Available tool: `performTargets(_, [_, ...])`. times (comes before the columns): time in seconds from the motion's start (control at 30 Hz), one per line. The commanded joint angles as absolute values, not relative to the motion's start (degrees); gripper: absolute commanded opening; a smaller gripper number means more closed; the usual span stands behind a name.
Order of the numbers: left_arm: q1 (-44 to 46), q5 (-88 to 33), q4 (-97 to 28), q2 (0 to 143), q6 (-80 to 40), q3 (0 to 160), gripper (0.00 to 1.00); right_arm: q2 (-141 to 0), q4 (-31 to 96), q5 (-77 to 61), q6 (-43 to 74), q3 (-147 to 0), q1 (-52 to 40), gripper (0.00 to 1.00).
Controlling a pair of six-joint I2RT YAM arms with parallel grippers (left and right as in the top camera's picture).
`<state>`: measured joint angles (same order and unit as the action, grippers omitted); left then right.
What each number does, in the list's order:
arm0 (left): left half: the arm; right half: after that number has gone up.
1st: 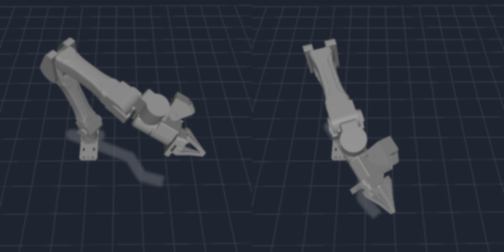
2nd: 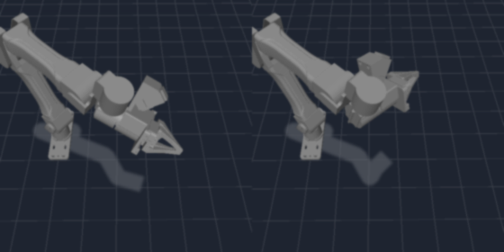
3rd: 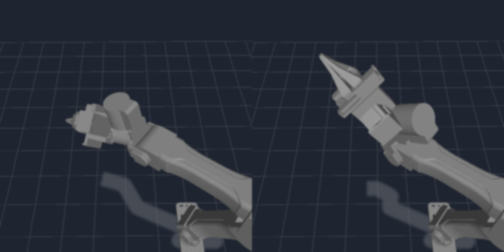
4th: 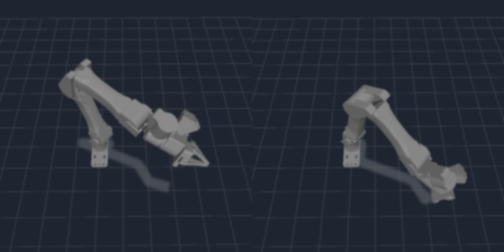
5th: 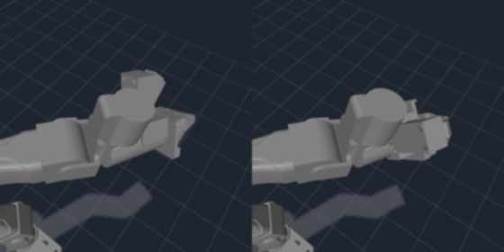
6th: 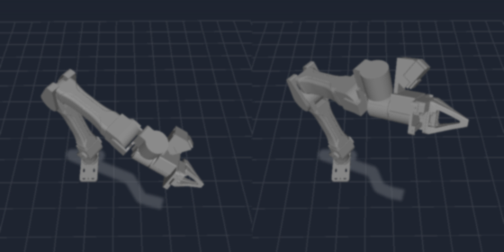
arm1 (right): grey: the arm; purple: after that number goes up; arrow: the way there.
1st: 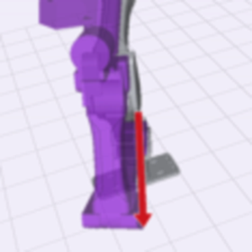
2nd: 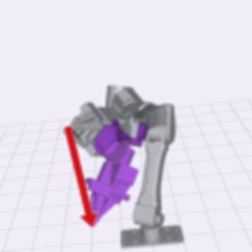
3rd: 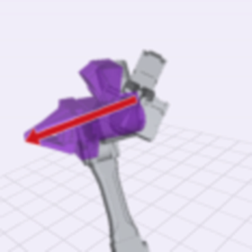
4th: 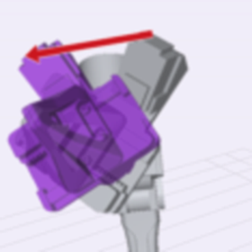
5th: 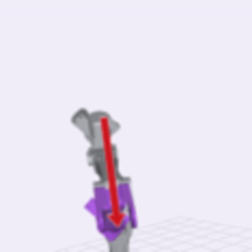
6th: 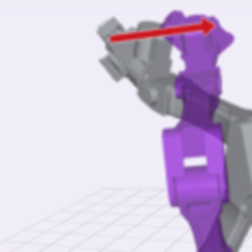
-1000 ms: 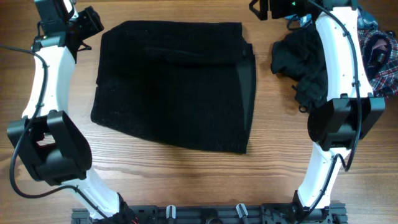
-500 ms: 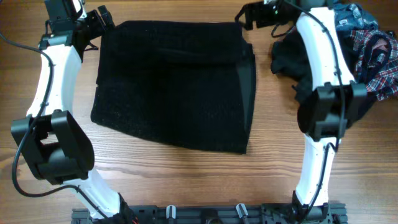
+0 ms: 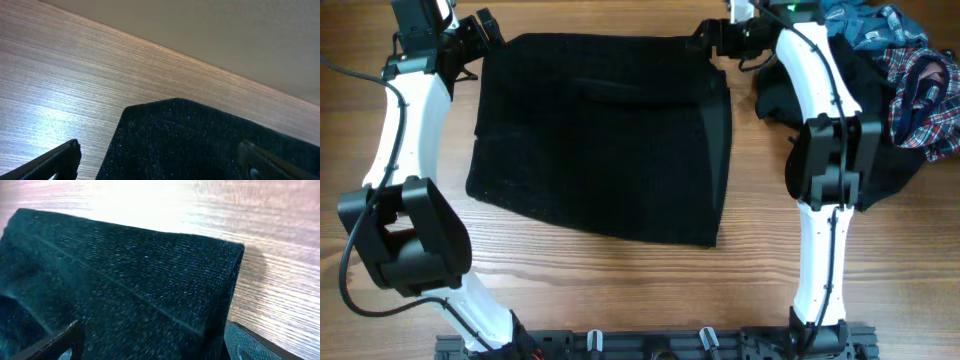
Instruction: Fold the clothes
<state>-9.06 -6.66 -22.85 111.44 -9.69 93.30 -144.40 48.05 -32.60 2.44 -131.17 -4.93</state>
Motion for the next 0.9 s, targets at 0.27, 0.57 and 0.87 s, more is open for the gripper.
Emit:
performTargets(0.27, [-8.86, -5.91, -22.74, 111.44, -9.19, 94.56, 1.00, -149.60, 41.71, -34.70, 8.32, -131.72, -5.48, 0.80])
performTargets(0.57, [-8.84, -5.91, -22.94, 111.44, -9.19, 94.56, 1.00, -149.97, 40.97, -34.85, 9.19, -131.72, -5.63, 0.40])
performTargets(0.87, [-8.84, -5.91, -23.18, 111.44, -9.19, 94.56, 1.00, -150.19, 42.02, -31.31, 9.13, -131.68, -5.93, 0.53])
